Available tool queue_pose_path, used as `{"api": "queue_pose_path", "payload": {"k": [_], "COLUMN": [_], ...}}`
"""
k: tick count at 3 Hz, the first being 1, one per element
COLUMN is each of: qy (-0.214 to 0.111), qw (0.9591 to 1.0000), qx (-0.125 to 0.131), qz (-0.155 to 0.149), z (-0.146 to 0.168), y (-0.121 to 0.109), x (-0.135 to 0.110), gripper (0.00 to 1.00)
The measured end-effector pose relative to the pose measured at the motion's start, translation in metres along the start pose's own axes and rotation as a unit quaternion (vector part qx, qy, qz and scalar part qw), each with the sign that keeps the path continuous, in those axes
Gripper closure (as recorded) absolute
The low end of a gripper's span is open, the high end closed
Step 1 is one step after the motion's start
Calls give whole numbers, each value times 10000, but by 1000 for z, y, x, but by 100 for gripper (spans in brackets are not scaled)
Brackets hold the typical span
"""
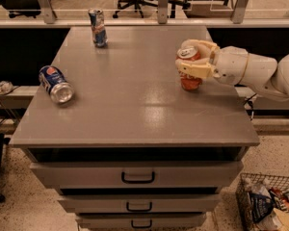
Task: Place coke can upright
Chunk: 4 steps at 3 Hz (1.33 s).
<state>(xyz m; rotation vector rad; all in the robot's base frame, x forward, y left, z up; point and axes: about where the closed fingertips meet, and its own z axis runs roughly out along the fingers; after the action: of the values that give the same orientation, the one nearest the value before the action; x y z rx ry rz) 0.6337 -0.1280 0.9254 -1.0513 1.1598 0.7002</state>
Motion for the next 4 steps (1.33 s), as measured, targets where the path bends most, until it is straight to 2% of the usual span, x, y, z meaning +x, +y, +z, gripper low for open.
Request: {"api": "queue_pose_path", "payload": {"k": [2, 3, 4], "qy": [-103, 72, 443], "qw": [9994, 9990, 9980], "qx": [155, 254, 358], "qz": [292, 364, 279], "z": [-9, -21, -40], "y": [-5, -8, -12], "x": [12, 15, 5], "gripper": [15, 0, 0]}}
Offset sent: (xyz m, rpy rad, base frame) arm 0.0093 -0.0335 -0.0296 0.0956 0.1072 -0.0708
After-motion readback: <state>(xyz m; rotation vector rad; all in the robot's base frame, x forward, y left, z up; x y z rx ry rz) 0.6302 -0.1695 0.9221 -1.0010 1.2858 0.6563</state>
